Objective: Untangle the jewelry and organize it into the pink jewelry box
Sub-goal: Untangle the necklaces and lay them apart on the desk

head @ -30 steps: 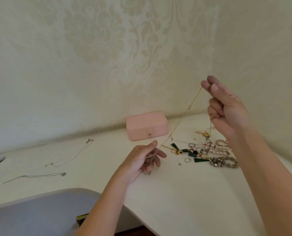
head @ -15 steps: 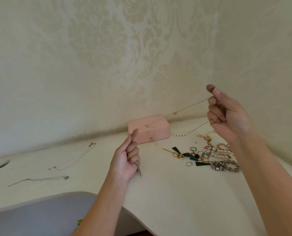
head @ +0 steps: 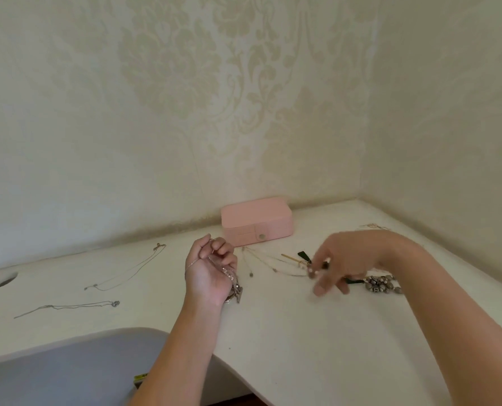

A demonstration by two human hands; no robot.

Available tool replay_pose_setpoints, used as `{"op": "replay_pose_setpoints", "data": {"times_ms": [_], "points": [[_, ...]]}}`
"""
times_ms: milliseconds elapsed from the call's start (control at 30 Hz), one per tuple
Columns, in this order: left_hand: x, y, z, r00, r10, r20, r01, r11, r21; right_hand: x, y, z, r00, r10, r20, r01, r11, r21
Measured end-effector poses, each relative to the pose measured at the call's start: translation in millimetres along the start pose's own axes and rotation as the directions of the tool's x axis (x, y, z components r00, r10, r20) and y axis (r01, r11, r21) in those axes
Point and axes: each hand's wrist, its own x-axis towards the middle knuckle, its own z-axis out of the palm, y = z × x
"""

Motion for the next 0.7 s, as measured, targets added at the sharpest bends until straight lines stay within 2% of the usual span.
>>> {"op": "replay_pose_setpoints", "data": {"times_ms": [33, 100, 200, 300, 367, 433, 500, 567, 700], "points": [[1, 1, -2, 1.0, 0.012, -0.024, -0.012, 1.0, -0.02, 0, 1, 2, 0.997, 0.075, 0.029, -0.072, 0.993, -0.094], [3, 3, -6, 0.998, 0.023, -0.05, -0.028, 0.994, -0.107, -1, 5, -1, 0.994, 0.111, -0.007, -0.112, 0.989, -0.099], [5, 3, -8, 0.995, 0.049, -0.089, -0.068, 0.972, -0.226, -5, 16, -12, 0.981, 0.083, -0.178, -0.07, 0.995, 0.078], [6, 1, -7, 0.989, 0.069, -0.128, -0.095, 0.972, -0.213, -4, 21, -16, 0.957, 0.098, -0.273, -0.024, 0.965, 0.26], [6, 1, -7, 0.989, 0.065, -0.136, -0.095, 0.97, -0.222, -1, 19, -16, 0.928, 0.088, -0.362, 0.065, 0.919, 0.389], [5, 2, -6, 0.991, 0.054, -0.126, -0.082, 0.97, -0.227, 0, 14, -16, 0.893, 0.057, -0.447, 0.209, 0.826, 0.523], [3, 1, -4, 0.994, 0.043, -0.097, -0.064, 0.972, -0.224, 0, 10, -18, 0.895, 0.008, -0.447, 0.328, 0.668, 0.668], [2, 1, -3, 0.994, 0.049, -0.096, -0.069, 0.972, -0.223, -1, 7, -21, 0.917, -0.034, -0.397, 0.356, 0.516, 0.779], [4, 1, -5, 0.991, 0.071, -0.117, -0.095, 0.971, -0.219, -6, 11, -26, 0.936, -0.144, -0.322, 0.352, 0.312, 0.883]]}}
